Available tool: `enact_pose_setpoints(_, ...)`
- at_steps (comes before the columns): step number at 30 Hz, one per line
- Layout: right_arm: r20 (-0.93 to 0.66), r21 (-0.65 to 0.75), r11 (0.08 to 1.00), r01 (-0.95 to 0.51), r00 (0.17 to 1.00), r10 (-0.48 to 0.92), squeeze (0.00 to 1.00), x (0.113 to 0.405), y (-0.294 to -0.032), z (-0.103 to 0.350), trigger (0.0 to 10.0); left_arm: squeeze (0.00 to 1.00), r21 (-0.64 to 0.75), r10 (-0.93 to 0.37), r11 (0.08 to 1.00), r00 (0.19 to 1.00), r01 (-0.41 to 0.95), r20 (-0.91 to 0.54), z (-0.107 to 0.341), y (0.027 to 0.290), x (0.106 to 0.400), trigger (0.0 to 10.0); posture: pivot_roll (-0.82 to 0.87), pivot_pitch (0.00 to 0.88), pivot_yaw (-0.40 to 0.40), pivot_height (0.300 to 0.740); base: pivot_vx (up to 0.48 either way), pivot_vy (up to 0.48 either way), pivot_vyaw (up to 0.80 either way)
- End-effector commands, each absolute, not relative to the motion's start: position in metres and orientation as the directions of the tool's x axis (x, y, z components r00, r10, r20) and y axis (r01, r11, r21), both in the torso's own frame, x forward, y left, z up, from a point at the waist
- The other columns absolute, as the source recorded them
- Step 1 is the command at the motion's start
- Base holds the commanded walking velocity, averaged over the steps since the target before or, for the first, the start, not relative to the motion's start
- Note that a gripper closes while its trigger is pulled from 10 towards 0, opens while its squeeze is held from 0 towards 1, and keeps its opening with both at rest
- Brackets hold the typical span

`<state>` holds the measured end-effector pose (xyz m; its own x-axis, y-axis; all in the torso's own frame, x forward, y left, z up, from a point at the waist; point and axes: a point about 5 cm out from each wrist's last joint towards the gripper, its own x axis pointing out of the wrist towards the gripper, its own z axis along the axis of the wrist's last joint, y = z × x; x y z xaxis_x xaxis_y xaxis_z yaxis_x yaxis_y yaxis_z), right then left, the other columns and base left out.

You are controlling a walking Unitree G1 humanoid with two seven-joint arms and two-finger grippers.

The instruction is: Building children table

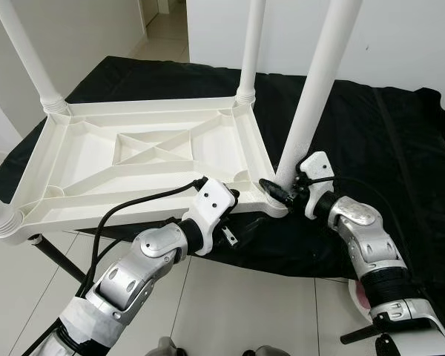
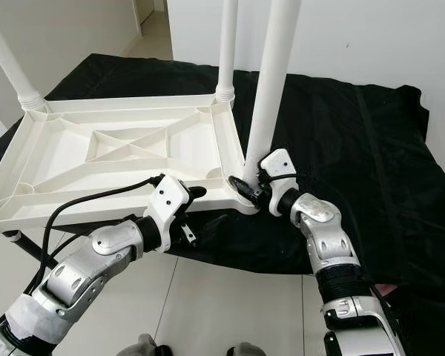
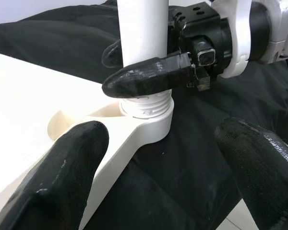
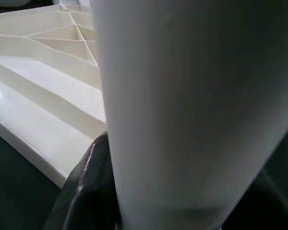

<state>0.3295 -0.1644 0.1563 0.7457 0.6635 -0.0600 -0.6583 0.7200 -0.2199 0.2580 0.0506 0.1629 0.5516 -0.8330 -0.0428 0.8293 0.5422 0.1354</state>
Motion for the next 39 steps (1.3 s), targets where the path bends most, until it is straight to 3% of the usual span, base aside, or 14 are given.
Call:
enact_pose_setpoints(1, -0.110, -0.203, 0.709, -0.675, 0.735, 0.669, 0.00, 0.327, -0.162, 0.144, 0.0, 0.00, 0.122, -0.892, 0.434, 0.445, 0.893, -0.080, 0.159, 0.048, 0.251, 10.0, -0.06, 0.040, 0.020, 0.740, 0.000, 0.000, 0.00)
enact_pose_setpoints(5, -0.105, -0.224, 0.735, -0.641, 0.765, 0.635, 0.00, 0.328, -0.163, 0.143, 0.0, 0.00, 0.122, -0.892, 0.434, 0.445, 0.893, -0.080, 0.159, 0.049, 0.251, 10.0, -0.06, 0.045, 0.020, 0.740, 0.000, 0.000, 0.00)
enact_pose_setpoints(6, -0.096, -0.229, 0.759, -0.609, 0.790, 0.605, 0.00, 0.330, -0.164, 0.143, 4.0, 0.00, 0.122, -0.892, 0.435, 0.445, 0.892, -0.080, 0.159, 0.049, 0.251, 10.0, -0.06, 0.045, 0.020, 0.740, 0.000, 0.000, 0.00)
enact_pose_setpoints(8, -0.096, -0.229, 0.759, -0.609, 0.790, 0.605, 0.00, 0.330, -0.164, 0.143, 4.0, 0.00, 0.122, -0.892, 0.435, 0.445, 0.892, -0.080, 0.159, 0.049, 0.251, 10.0, -0.06, 0.045, 0.020, 0.740, 0.000, 0.000, 0.00)
enact_pose_setpoints(9, -0.069, -0.220, 0.806, -0.550, 0.833, 0.549, 0.00, 0.329, -0.163, 0.145, 10.0, 0.00, 0.121, -0.892, 0.435, 0.446, 0.892, -0.079, 0.160, 0.049, 0.252, 10.0, -0.07, 0.053, 0.020, 0.740, 0.000, 0.000, 0.00)
enact_pose_setpoints(21, -0.011, -0.128, 0.928, -0.349, 0.936, 0.351, 0.00, 0.321, -0.152, 0.150, 10.0, 0.00, 0.120, -0.891, 0.439, 0.449, 0.890, -0.074, 0.161, 0.048, 0.254, 10.0, -0.08, 0.059, 0.018, 0.740, 0.000, 0.000, 0.00)
enact_pose_setpoints(28, 0.005, -0.059, 0.998, 0.008, 1.000, -0.008, 0.00, 0.302, -0.144, 0.153, 10.0, 0.00, 0.120, -0.889, 0.439, 0.450, 0.890, -0.081, 0.159, 0.051, 0.255, 10.0, -0.08, 0.060, 0.012, 0.740, 0.000, 0.000, 0.00)
enact_pose_setpoints(39, 0.025, -0.039, 0.998, 0.040, 0.999, -0.039, 0.00, 0.291, -0.130, 0.161, 10.0, 0.00, 0.127, -0.890, 0.436, 0.448, 0.891, -0.081, 0.160, 0.051, 0.256, 10.0, -0.09, 0.056, 0.007, 0.740, 0.000, 0.000, 0.00)
